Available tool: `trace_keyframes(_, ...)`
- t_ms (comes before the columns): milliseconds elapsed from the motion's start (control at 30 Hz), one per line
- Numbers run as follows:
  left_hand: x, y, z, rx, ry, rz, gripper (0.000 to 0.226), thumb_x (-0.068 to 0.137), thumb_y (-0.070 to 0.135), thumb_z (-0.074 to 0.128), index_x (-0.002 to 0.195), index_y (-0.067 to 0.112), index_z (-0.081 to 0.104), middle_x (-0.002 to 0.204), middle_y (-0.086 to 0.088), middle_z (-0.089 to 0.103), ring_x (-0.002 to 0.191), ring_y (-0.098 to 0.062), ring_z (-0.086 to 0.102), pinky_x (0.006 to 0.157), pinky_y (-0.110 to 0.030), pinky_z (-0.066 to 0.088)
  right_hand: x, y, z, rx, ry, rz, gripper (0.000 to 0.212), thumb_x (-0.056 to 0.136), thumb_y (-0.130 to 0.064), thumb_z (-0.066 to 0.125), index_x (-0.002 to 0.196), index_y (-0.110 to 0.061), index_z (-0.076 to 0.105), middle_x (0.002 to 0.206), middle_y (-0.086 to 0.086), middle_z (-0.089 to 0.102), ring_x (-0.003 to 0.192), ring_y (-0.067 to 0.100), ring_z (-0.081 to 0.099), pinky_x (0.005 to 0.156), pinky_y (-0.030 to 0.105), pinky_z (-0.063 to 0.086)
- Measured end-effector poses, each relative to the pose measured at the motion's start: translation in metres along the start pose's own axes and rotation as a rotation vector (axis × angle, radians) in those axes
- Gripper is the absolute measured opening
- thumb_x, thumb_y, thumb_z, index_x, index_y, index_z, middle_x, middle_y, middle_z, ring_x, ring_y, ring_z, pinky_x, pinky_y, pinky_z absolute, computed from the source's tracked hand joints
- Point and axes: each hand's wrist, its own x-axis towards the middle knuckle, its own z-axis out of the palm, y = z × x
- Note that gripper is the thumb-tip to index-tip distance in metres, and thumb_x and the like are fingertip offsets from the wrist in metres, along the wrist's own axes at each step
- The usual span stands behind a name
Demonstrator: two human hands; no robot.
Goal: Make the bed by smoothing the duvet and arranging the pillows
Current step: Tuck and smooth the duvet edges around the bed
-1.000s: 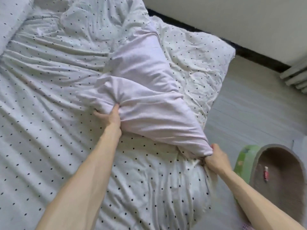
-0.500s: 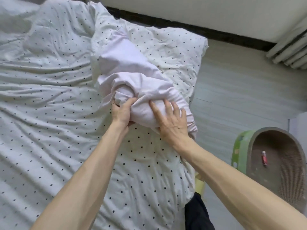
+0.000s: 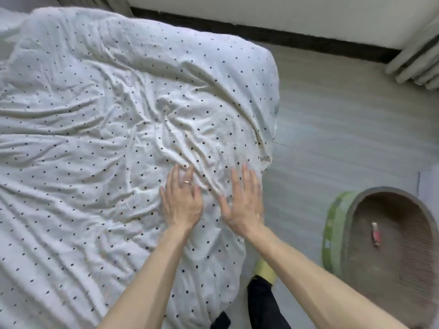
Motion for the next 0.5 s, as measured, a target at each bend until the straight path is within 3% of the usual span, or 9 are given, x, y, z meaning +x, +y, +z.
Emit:
trace_keyframes(67,-0.023,-0.028,0.004,0.05,0.058,-0.004,0.054,0.098,0.036,0.038,0.151,0.032,0.039,0.162,-0.007,0.031,0.147,-0.029,0.029,0.113,-0.063,0.027,-0.033,-0.002,0.032,-0.092,-0.147,-0.35,0.075,0.095,-0.053,0.049,0.16,-0.027,0.023,0.169,0.011,0.014,0.157,0.03,0.005,0.123,0.056,0.016)
trace_keyframes(100,-0.035,-0.042,0.004,0.12,0.029,0.005,0.055,0.098,0.038,0.035,0.152,0.034,0.037,0.163,-0.006,0.029,0.148,-0.029,0.027,0.114,-0.064,0.025,-0.041,0.007,0.045,-0.188,-0.245,-0.424,0.074,0.096,-0.058,0.044,0.161,-0.032,0.018,0.17,0.007,0.009,0.157,0.027,-0.004,0.122,0.061,0.014)
trace_keyframes(133,-0.046,-0.056,0.004,0.186,-0.026,0.005,0.056,0.098,0.04,0.033,0.154,0.038,0.033,0.165,-0.004,0.024,0.151,-0.027,0.022,0.117,-0.063,0.019,-0.043,0.02,0.056,-0.262,-0.329,-0.34,0.076,0.096,-0.067,0.035,0.161,-0.036,0.009,0.17,0.004,0.001,0.155,0.024,-0.016,0.121,0.066,0.007)
trace_keyframes(200,-0.068,-0.082,0.003,0.253,-0.135,-0.017,0.057,0.1,0.044,0.033,0.155,0.045,0.023,0.168,0.002,0.011,0.154,-0.023,0.009,0.12,-0.06,0.008,-0.044,0.031,0.061,-0.239,-0.48,0.234,0.091,0.087,-0.084,0.019,0.16,-0.036,-0.005,0.169,0.004,-0.016,0.15,0.027,-0.031,0.114,0.071,-0.015)
trace_keyframes(267,-0.087,-0.1,0.003,0.269,-0.131,-0.055,0.058,0.101,0.046,0.034,0.156,0.048,0.015,0.168,0.005,0.004,0.155,-0.021,0.002,0.12,-0.061,0.005,-0.053,0.023,0.069,0.036,-0.475,0.668,0.103,0.081,-0.09,0.026,0.16,-0.032,-0.004,0.167,0.007,-0.021,0.151,0.032,-0.026,0.114,0.068,-0.013)
trace_keyframes(400,-0.139,-0.12,0.008,0.26,-0.151,-0.098,0.059,0.101,0.055,0.025,0.156,0.048,0.006,0.168,0.006,-0.005,0.155,-0.021,-0.003,0.121,-0.061,0.002,-0.112,0.001,0.081,0.693,-0.205,0.957,0.118,0.073,-0.082,0.061,0.161,-0.028,0.004,0.168,0.006,0.01,0.154,0.029,0.01,0.123,0.054,0.013)
trace_keyframes(500,-0.181,-0.135,0.01,0.207,-0.141,-0.086,0.059,0.099,0.055,0.024,0.156,0.048,0.009,0.168,0.005,-0.001,0.155,-0.021,-0.001,0.12,-0.062,0.003,-0.159,-0.001,0.093,0.985,-0.228,1.029,0.136,0.059,-0.078,0.077,0.161,-0.013,0.014,0.162,0.006,0.032,0.147,0.027,0.036,0.121,0.047,0.03)
